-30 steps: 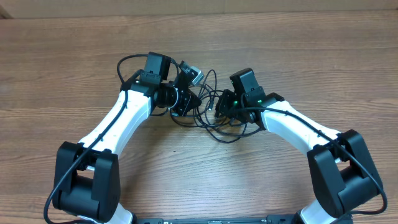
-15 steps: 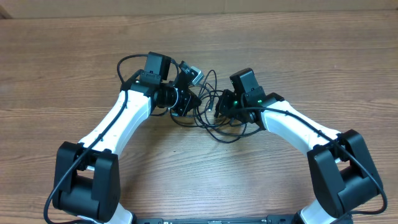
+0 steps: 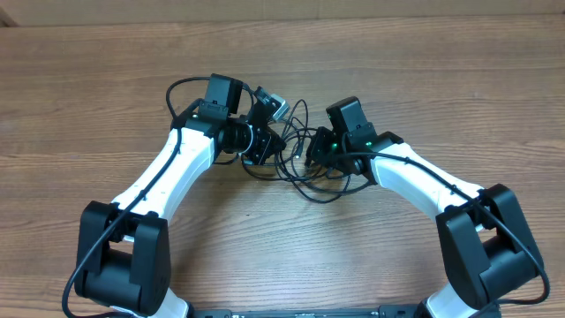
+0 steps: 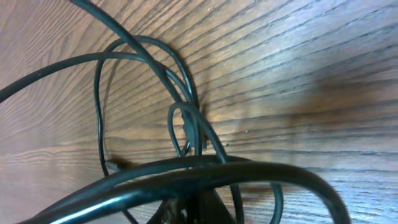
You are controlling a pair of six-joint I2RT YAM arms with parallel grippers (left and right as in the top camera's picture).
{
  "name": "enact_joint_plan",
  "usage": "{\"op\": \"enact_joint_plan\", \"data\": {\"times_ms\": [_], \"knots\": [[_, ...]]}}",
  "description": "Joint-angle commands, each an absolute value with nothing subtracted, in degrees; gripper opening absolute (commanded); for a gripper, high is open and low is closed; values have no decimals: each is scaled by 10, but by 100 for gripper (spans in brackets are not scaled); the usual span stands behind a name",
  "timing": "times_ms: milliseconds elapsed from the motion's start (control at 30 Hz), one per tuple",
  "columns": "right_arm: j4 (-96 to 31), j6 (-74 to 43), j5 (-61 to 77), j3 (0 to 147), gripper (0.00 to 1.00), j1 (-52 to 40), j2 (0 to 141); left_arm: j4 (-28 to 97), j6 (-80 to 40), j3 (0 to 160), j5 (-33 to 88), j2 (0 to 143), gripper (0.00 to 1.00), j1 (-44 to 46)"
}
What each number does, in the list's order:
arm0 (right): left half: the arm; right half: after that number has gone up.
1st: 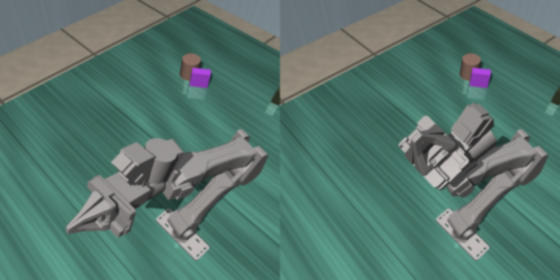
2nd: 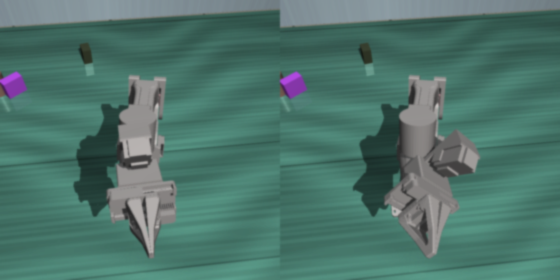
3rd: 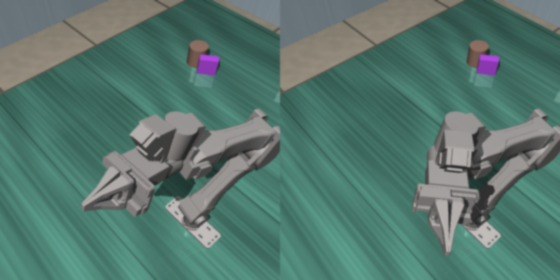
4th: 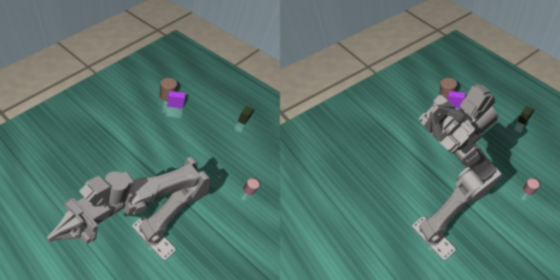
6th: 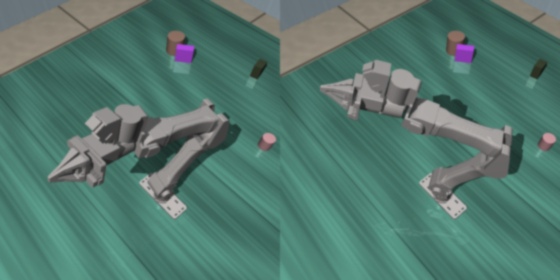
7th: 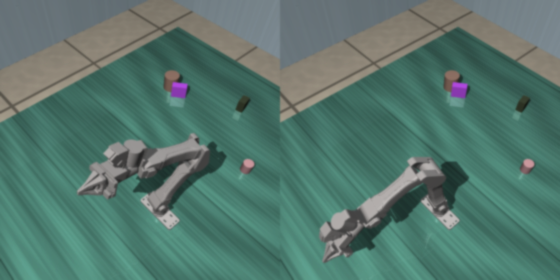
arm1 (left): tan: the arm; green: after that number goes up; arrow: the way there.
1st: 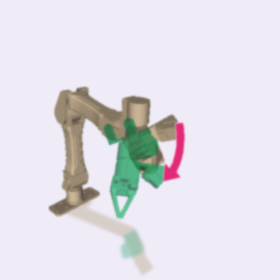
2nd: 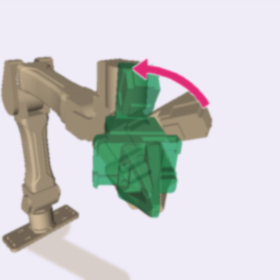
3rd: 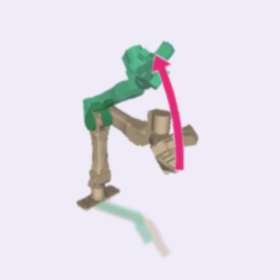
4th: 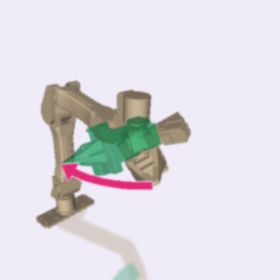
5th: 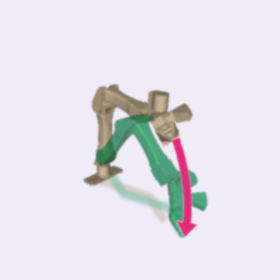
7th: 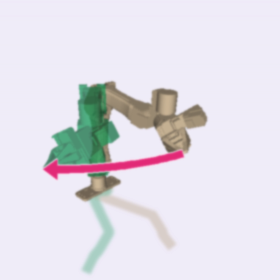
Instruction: Untangle cables
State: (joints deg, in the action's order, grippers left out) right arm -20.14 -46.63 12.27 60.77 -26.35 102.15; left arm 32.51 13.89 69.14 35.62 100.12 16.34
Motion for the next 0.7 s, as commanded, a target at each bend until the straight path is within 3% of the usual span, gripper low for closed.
{"op": "enact_joint_plan", "data": {"times_ms": [0,500,633,667], "knots": [[-194,-465,99,618,4,-267,1033,323,137,704,371,990,4,162],[-166,-465,40,618,6,-287,1040,323,137,704,371,990,4,162],[-166,-464,38,618,64,-287,1041,323,137,704,371,990,4,162],[-168,-464,39,618,87,-287,1041,323,137,704,371,990,4,162]]}}
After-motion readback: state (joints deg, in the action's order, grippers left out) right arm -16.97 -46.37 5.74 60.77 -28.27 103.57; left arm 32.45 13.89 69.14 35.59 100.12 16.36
